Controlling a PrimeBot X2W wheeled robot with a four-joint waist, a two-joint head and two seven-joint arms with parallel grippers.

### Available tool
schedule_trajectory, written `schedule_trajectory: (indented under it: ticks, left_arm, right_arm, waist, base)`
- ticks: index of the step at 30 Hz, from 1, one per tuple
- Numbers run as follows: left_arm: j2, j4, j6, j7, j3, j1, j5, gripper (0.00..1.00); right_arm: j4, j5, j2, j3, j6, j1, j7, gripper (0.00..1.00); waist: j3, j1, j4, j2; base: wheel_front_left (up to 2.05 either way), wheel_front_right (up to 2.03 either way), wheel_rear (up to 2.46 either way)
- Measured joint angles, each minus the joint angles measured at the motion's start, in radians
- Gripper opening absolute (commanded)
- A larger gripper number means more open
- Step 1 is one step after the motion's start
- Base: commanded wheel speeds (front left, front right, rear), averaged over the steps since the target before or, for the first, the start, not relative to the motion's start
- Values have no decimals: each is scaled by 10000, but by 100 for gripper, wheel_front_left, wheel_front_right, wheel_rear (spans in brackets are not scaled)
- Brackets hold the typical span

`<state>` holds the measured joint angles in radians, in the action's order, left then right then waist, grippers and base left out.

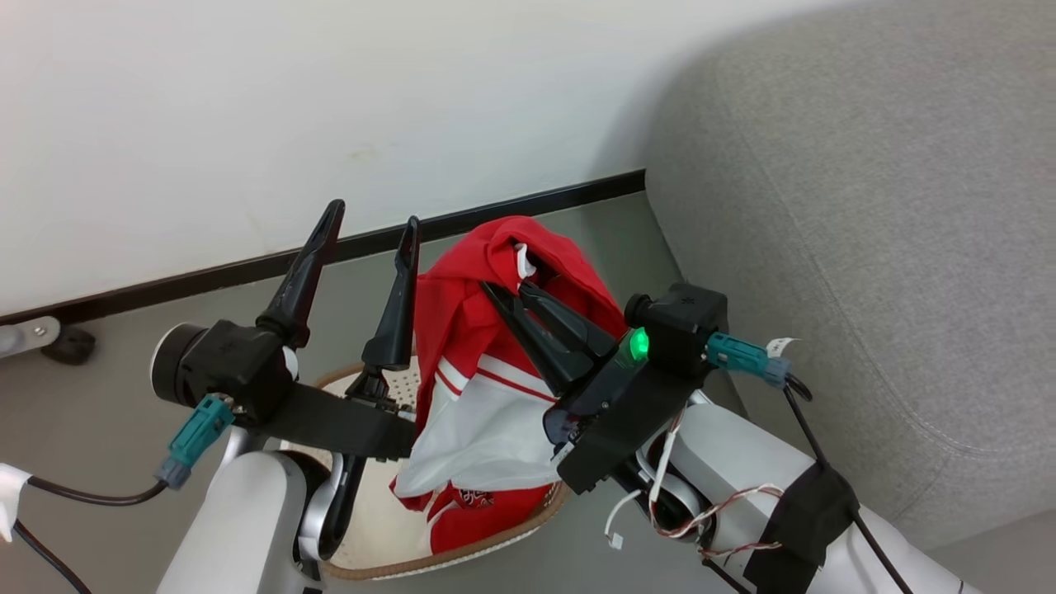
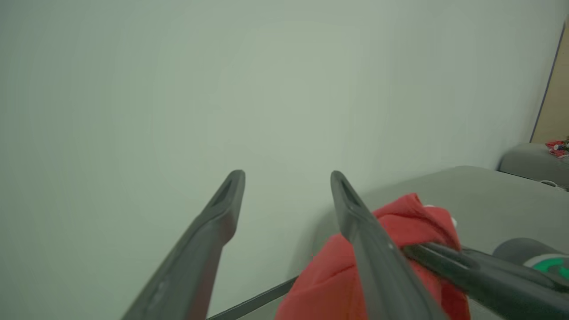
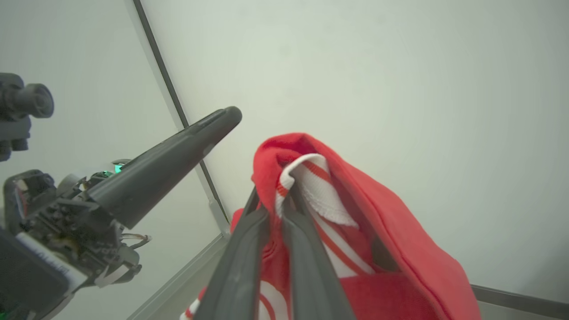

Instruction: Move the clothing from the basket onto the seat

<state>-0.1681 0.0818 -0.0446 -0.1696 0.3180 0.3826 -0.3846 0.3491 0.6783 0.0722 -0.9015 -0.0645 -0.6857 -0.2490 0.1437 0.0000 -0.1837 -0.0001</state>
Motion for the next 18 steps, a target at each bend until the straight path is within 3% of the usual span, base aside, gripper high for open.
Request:
schedule_trajectory:
  ticks: [18]
  left_arm:
    - [73, 410, -84, -180, 153, -28, -10, 100]
  right_arm:
    - [-311, -224, -6, 288, -2, 593, -2, 0]
  waist:
    - [-344, 0, -1146, 0]
  base:
    - [0, 0, 0]
